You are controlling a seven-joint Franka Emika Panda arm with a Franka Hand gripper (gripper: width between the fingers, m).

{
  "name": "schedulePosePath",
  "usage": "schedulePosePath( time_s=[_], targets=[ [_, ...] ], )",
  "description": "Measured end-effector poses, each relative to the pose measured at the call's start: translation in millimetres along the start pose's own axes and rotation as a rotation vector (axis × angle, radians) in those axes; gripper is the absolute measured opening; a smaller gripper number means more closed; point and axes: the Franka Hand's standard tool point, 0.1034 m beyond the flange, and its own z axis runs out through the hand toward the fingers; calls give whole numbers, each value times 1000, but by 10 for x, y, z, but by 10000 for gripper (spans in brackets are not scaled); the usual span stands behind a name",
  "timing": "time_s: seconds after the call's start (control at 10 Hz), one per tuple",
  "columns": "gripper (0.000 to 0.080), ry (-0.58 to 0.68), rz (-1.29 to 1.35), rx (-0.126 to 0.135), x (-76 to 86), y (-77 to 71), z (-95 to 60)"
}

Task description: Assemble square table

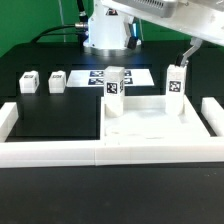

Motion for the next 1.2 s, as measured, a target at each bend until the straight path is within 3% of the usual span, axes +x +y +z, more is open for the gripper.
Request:
schedulePosePath(
  time_s=[0.1, 0.2, 0.4, 0.6, 0.8, 1.2],
  targets=[
    [649, 3, 64, 0, -3, -64, -1],
    [649, 17, 140, 9, 18, -260, 2],
    [649, 32, 327, 56, 61, -680, 61],
    [649, 61, 432, 94, 80, -1003, 243],
    [649, 49, 592, 93, 86, -936, 212],
    [649, 46, 900, 92, 108, -937, 225]
  ],
)
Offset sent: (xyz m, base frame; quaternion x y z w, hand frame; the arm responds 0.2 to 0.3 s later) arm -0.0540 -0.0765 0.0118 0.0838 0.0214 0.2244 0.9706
